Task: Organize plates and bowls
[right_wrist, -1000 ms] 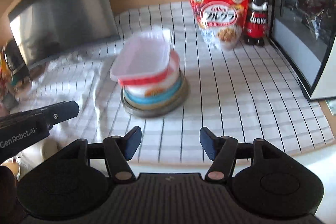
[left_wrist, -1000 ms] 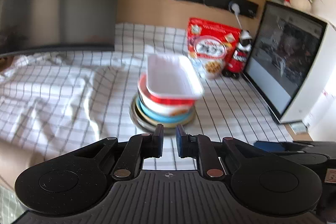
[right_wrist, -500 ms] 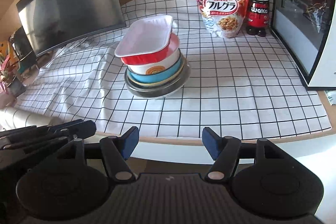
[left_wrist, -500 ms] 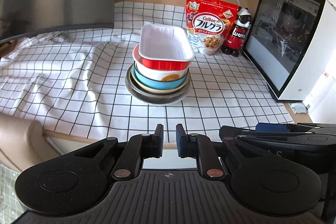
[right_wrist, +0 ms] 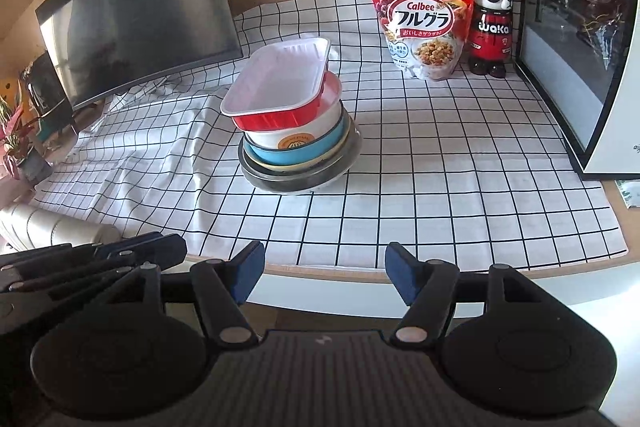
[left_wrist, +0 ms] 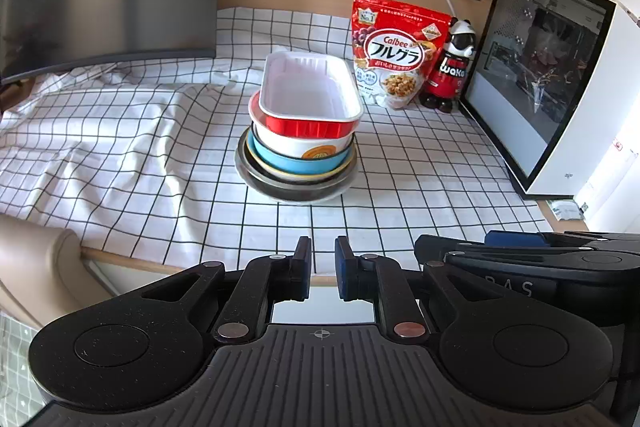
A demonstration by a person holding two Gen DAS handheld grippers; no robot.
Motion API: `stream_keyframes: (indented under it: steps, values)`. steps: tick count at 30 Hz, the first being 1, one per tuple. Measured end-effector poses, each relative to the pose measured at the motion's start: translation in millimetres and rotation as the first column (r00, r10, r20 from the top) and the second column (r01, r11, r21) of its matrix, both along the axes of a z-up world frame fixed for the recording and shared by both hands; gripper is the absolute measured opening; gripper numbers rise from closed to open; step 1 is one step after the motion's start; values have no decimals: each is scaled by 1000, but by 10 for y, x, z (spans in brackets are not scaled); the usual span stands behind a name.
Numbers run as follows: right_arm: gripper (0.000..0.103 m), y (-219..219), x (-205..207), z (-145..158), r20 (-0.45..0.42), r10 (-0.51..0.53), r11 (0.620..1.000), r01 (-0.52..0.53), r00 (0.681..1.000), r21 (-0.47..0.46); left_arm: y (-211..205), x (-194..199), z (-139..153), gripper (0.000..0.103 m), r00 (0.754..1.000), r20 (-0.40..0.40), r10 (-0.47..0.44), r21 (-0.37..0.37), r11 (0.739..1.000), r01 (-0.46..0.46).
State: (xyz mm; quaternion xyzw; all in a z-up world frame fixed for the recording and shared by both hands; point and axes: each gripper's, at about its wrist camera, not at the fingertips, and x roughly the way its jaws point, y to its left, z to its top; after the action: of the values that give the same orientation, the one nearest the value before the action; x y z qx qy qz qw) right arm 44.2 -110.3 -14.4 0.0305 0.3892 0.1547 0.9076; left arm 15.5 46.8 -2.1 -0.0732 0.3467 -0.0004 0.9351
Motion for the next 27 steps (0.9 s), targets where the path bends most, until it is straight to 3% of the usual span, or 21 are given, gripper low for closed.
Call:
stream_keyframes:
  steps: [27]
  values:
    - [67,54,41,-30,-13,10,1000,-10,1000,-2,28,13,2,15,1000,-10,8,-14,1000,-8]
